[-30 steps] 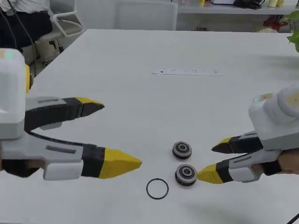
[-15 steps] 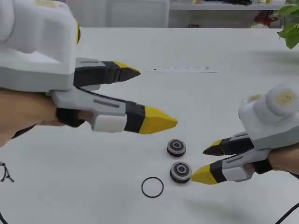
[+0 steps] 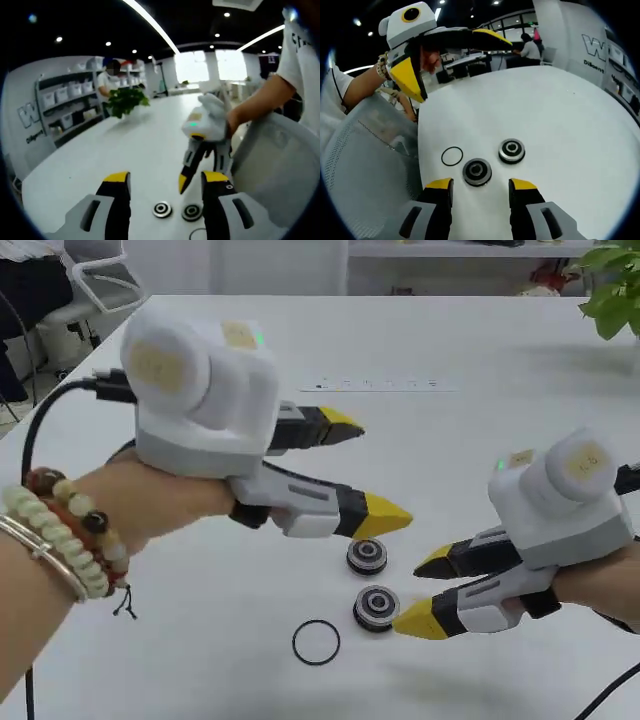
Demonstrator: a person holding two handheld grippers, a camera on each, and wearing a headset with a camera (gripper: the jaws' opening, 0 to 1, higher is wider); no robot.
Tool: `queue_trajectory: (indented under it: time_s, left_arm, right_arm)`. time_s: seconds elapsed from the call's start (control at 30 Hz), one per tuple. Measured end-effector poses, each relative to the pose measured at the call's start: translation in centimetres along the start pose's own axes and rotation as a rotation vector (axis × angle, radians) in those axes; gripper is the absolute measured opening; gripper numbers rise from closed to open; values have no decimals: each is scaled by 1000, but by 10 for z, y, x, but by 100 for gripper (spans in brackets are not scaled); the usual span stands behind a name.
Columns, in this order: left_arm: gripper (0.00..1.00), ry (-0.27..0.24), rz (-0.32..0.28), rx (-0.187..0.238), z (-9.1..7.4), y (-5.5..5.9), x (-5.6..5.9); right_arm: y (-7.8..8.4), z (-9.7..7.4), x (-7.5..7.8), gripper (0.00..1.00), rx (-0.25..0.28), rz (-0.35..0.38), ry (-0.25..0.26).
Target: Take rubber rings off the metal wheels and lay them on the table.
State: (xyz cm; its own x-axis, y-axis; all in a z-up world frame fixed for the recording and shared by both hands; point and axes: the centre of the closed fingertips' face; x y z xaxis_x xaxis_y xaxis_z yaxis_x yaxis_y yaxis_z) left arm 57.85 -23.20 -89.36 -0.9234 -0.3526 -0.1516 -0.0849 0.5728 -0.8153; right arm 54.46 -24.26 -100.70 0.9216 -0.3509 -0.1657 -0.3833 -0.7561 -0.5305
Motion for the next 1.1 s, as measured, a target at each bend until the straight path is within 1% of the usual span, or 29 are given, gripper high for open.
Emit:
queue_trajectory:
  time_s: [0.07, 0.1, 0.13, 0.17, 0.23, 0.3, 0.33, 0.4, 0.47, 0.53, 0.6, 0.67, 0.7, 0.73, 0.8, 0.87, 1.0, 1.1]
  left_arm:
    - [54, 7, 2, -4, 6, 9, 6]
    - [53, 12, 8, -17, 9, 17, 10]
    - [51, 13, 15, -29, 11, 22, 12]
    - [49, 16, 21, -45, 13, 28, 14]
    - [46, 36, 43, -94, 19, 44, 17]
    - [43, 43, 29, -97, 22, 49, 17]
    - [42, 51, 10, -97, 23, 52, 17]
    - [41, 60, -7, -93, 25, 54, 18]
    - [40, 62, -3, -95, 27, 57, 21]
    - [37, 67, 1, -108, 30, 62, 23]
    - [36, 88, -7, -127, 32, 69, 26]
    - [35, 86, -13, -137, 34, 75, 27]
    - [33, 86, -19, -136, 34, 76, 27]
    - [32, 92, -39, -131, 36, 77, 28]
    - [30, 101, -34, -140, 38, 79, 31]
    - [28, 97, -22, -147, 40, 81, 33]
    - [26, 105, -43, -145, 43, 81, 36]
    - [24, 112, -42, -153, 47, 84, 39]
  right_arm:
    - [2, 3, 0, 42, -12, -7, 4]
    - [3, 4, 0, 41, -15, -9, 5]
    - [4, 5, 0, 41, -19, -12, 4]
    - [4, 6, 0, 40, -20, -13, 3]
    - [4, 7, -1, 38, -22, -18, 2]
    - [2, 8, -2, 38, -19, -28, 3]
    - [2, 9, -3, 37, -20, -31, 2]
    - [3, 11, -4, 35, -21, -35, -5]
    - [3, 13, -5, 34, -24, -40, -3]
    - [3, 14, -5, 33, -24, -41, -4]
    - [4, 16, -6, 32, -36, -38, -11]
    - [4, 17, -7, 32, -38, -44, -11]
    - [4, 18, -7, 32, -40, -49, -8]
    - [4, 18, -7, 31, -41, -51, -7]
    - [4, 18, -8, 30, -40, -54, -9]
    - [5, 20, -8, 30, -43, -55, -7]
    - [6, 22, -9, 29, -50, -60, -10]
    - [5, 22, -10, 29, -51, -67, -9]
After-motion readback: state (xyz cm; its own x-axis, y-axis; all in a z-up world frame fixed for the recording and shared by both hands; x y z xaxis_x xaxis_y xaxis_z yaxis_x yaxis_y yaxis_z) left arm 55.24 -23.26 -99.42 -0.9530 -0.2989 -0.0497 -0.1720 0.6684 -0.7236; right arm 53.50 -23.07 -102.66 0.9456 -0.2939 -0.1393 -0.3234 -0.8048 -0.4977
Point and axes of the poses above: the centre of the closed fingertips' face, and the gripper's own axes: z roughly forward along the fingers, x roughly to its right, y roughly out of its underside, and after that the axes turned 14 degrees about -x, right-handed
